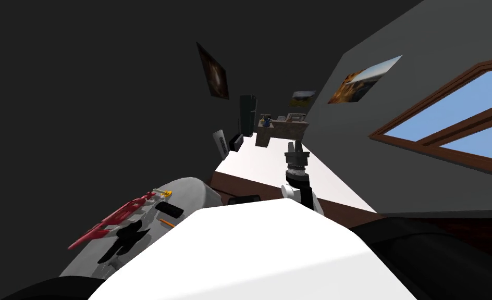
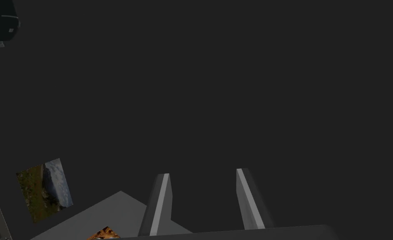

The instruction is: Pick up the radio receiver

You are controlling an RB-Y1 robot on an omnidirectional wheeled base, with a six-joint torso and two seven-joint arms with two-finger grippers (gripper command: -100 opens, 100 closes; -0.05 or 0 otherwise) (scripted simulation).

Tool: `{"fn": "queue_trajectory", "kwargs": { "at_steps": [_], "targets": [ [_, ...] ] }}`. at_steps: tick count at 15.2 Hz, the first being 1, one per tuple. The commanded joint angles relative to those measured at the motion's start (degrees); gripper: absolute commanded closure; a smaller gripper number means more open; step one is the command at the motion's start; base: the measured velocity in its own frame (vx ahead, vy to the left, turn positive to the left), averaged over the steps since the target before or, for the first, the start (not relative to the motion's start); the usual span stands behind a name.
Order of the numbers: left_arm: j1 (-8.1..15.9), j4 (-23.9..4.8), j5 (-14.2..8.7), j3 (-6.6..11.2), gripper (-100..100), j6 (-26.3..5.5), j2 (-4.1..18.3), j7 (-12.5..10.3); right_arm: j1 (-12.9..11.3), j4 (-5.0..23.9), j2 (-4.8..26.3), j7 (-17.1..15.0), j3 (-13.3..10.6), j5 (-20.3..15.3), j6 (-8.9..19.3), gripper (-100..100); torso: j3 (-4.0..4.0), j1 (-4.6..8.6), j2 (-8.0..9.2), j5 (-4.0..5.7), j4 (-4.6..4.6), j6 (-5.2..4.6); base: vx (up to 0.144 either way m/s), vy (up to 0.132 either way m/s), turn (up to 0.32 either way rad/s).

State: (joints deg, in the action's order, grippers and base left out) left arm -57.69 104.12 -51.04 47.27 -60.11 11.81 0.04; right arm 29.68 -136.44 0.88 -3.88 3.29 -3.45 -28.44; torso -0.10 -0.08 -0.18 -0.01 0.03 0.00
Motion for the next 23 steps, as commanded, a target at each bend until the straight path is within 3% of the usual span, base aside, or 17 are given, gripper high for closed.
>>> {"fn": "queue_trajectory", "kwargs": {
  "at_steps": [1,8,13,14,15,19,20,23],
  "targets": [
    [-0.5,-0.9,-1.1,1.24,-100,-2.9,0.1,-0.4,0.0,0.0,0.0,0.0,0.0,0.0,0.0,0,0.00,0.00,0.00,0.00,0.00,0.00,0.036,0.013,-0.127],
    [-1.9,-2.4,-3.6,3.79,-100,-8.3,0.0,-1.0,0.0,0.0,0.0,0.0,0.0,0.0,0.0,0,0.01,0.00,0.02,0.00,0.00,0.01,0.032,0.013,-0.125],
    [1.0,-6.2,-1.2,1.44,-100,-4.5,0.0,-0.5,0.0,0.0,0.0,0.0,0.0,0.0,0.0,0,0.11,0.00,0.20,-0.01,-0.05,0.02,-0.012,0.014,-0.017],
    [0.5,-5.5,-1.6,1.82,-100,-5.3,0.0,-0.6,0.0,0.0,0.0,0.0,0.0,0.0,0.0,0,0.13,0.00,0.23,-0.01,-0.05,0.02,-0.015,0.008,-0.005],
    [0.6,-5.7,-1.5,1.73,100,-5.0,0.0,-0.5,0.0,0.0,0.0,0.0,0.0,0.0,0.0,0,0.13,0.03,0.22,0.00,-0.05,0.02,-0.005,0.003,-0.001],
    [0.6,-5.7,-1.6,1.72,100,-5.0,0.0,-0.6,0.0,0.0,0.0,0.0,0.0,0.0,0.0,0,0.10,0.06,0.17,0.03,-0.05,-0.01,0.000,0.000,0.000],
    [-0.6,-4.0,-2.5,2.68,100,-6.3,0.1,-0.7,0.0,0.0,0.0,0.0,0.0,0.0,0.0,0,0.10,0.05,0.16,0.03,-0.04,-0.01,0.014,-0.010,0.003],
    [-1.7,-2.5,-3.4,3.51,100,-7.6,0.1,-0.8,0.0,0.0,0.0,0.0,0.0,0.0,0.0,0,0.05,0.15,0.08,0.08,-0.02,0.02,0.023,-0.014,0.014]
  ]
}}
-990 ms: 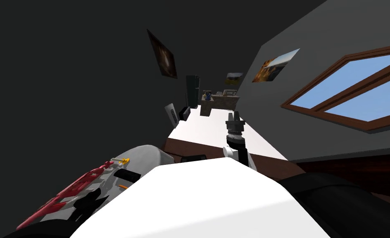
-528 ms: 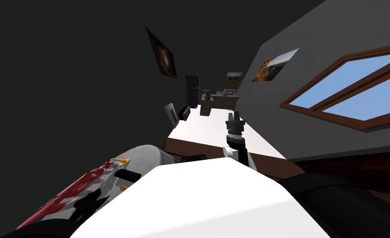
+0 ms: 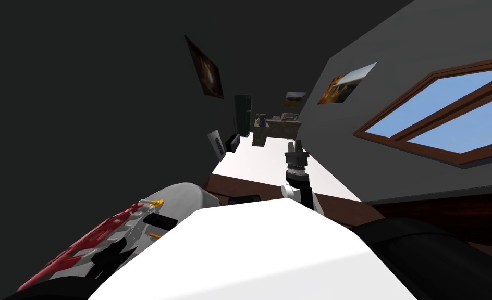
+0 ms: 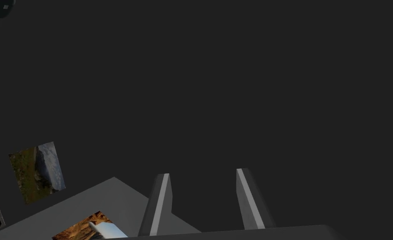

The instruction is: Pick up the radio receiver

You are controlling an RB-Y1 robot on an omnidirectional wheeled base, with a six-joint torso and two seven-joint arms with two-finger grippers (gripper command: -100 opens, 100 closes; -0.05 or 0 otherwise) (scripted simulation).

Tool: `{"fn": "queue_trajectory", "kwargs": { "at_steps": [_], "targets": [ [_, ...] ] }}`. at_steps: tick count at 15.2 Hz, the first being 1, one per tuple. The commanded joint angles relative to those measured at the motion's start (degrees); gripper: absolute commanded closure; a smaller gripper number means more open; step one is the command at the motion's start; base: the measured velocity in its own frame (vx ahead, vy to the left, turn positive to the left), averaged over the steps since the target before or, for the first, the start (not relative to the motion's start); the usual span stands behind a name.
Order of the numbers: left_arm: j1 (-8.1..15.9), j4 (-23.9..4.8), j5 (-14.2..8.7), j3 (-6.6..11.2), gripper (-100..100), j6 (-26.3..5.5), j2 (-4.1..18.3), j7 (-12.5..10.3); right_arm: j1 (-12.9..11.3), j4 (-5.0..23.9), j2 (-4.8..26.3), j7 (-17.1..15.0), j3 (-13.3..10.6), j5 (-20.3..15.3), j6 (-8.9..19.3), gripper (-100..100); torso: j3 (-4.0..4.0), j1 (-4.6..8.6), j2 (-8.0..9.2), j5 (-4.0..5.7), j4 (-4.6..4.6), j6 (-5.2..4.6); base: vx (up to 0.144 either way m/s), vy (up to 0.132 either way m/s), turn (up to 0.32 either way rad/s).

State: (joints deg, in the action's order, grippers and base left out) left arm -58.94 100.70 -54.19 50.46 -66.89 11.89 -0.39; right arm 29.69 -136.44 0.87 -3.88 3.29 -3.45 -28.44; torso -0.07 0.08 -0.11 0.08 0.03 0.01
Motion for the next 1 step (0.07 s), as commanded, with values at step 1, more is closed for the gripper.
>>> {"fn": "queue_trajectory", "kwargs": {
  "at_steps": [1],
  "targets": [
    [0.0,0.0,0.0,0.00,100,0.0,0.0,0.0,0.0,0.0,0.0,0.0,0.0,0.0,0.0,0,0.00,0.00,0.00,0.00,0.00,0.00,0.011,-0.007,0.006]
  ]
}}
